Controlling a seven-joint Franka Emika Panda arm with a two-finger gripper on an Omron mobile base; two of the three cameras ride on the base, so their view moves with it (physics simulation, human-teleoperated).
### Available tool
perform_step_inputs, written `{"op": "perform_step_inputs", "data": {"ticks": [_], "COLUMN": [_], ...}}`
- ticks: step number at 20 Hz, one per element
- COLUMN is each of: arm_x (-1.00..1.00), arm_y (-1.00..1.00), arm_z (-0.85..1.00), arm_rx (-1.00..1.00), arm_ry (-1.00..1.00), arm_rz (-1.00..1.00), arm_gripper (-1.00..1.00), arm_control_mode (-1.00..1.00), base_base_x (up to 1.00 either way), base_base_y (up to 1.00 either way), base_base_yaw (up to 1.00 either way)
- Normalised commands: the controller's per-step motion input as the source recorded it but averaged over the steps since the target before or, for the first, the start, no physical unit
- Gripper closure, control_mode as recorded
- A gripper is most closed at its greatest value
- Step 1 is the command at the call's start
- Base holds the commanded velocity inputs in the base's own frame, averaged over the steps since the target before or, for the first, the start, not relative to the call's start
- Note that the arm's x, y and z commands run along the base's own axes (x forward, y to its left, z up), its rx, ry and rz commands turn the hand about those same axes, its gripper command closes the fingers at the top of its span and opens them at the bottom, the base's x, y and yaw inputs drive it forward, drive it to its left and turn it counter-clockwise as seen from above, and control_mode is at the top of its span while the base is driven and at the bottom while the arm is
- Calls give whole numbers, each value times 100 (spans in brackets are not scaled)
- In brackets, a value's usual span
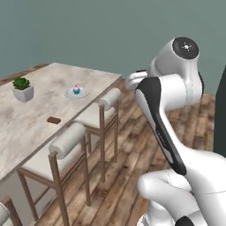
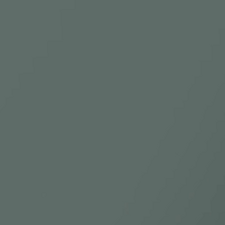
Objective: Take the cinnamon bottle from the cabinet and place it on the dining table, next to the plate with the cupcake. Then take the chocolate from the dining counter and place it on the cupcake plate.
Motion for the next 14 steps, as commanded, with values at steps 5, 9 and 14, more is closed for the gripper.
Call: {"op": "perform_step_inputs", "data": {"ticks": [5,9,14], "arm_x": [0,0,0], "arm_y": [0,0,0], "arm_z": [0,0,0], "arm_rx": [0,0,0], "arm_ry": [0,0,0], "arm_rz": [0,0,0], "arm_gripper": [100,100,100], "arm_control_mode": [100,100,100], "base_base_x": [70,61,56], "base_base_y": [-82,-68,-41], "base_base_yaw": [40,46,51]}}
